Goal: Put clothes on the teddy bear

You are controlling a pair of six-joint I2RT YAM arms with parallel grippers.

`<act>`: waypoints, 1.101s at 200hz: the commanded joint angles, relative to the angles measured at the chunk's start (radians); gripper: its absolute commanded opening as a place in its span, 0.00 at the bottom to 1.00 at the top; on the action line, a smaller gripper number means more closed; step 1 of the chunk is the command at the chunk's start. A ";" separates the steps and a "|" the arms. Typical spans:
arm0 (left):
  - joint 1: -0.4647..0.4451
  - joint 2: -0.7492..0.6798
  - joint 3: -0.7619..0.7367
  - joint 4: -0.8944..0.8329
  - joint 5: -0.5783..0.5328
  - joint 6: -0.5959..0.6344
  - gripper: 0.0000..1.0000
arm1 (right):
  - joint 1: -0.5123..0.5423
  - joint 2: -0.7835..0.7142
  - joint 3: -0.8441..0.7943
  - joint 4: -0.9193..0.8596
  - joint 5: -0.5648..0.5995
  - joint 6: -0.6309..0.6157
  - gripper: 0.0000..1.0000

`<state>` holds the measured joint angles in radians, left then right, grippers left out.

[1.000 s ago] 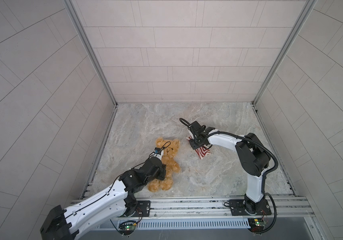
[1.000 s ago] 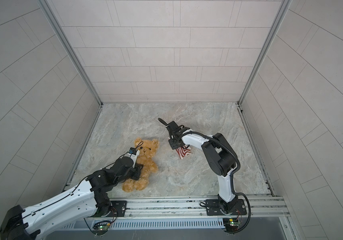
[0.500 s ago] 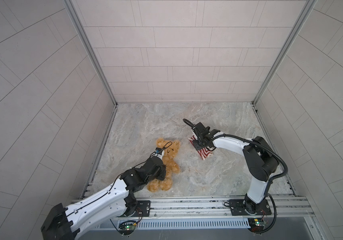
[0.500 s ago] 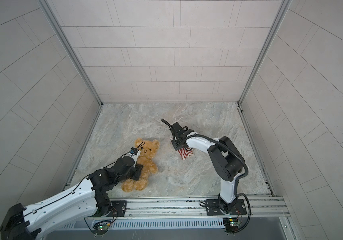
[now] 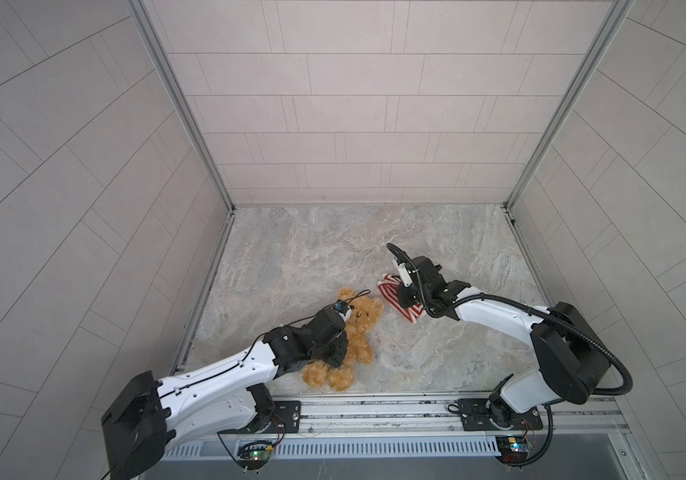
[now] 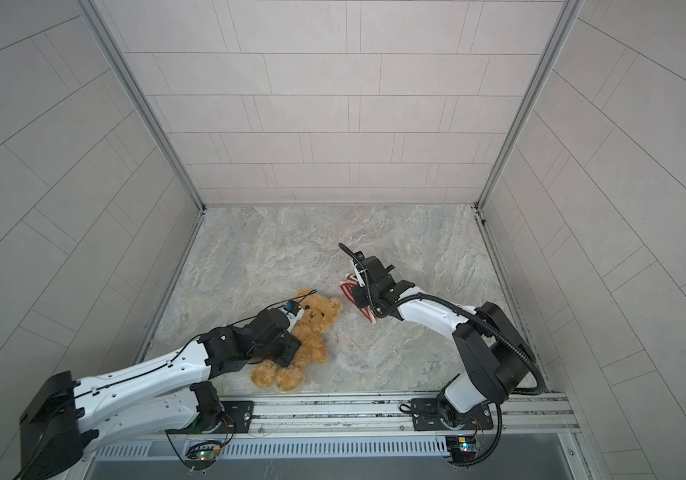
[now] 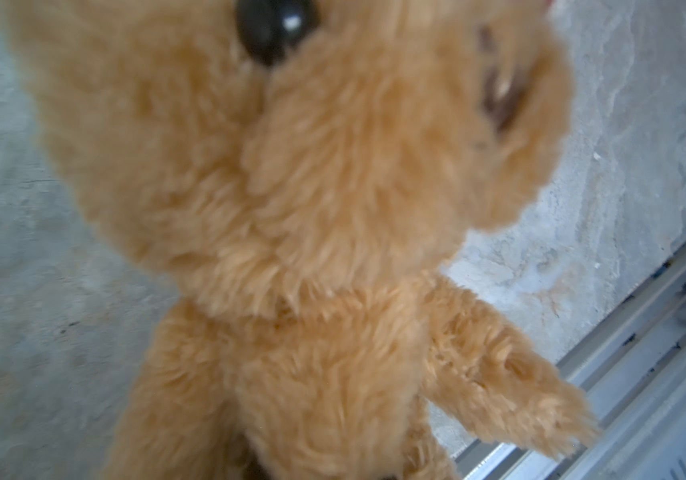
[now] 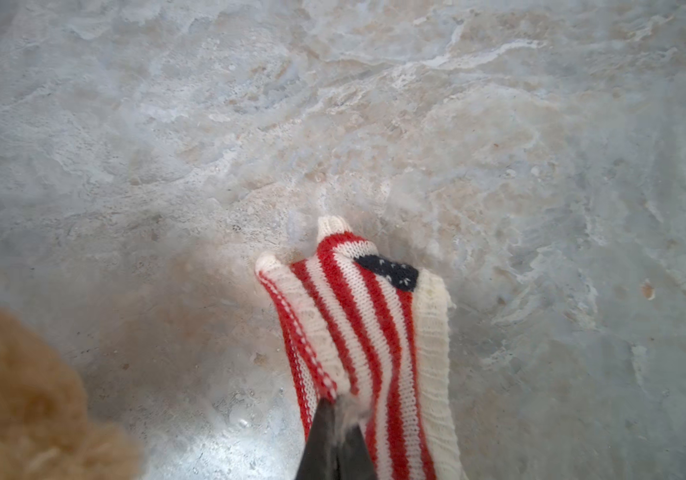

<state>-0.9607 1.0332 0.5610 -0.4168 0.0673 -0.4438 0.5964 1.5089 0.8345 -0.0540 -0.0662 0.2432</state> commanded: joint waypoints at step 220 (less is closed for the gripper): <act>0.022 0.302 0.240 -0.129 0.187 0.126 0.00 | 0.042 -0.243 -0.178 0.065 -0.288 -0.120 0.00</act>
<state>-0.9539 1.3476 0.8131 -0.5526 0.2913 -0.2985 0.6304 1.2945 0.6621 0.0547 -0.3351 0.1547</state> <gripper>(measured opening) 0.156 0.046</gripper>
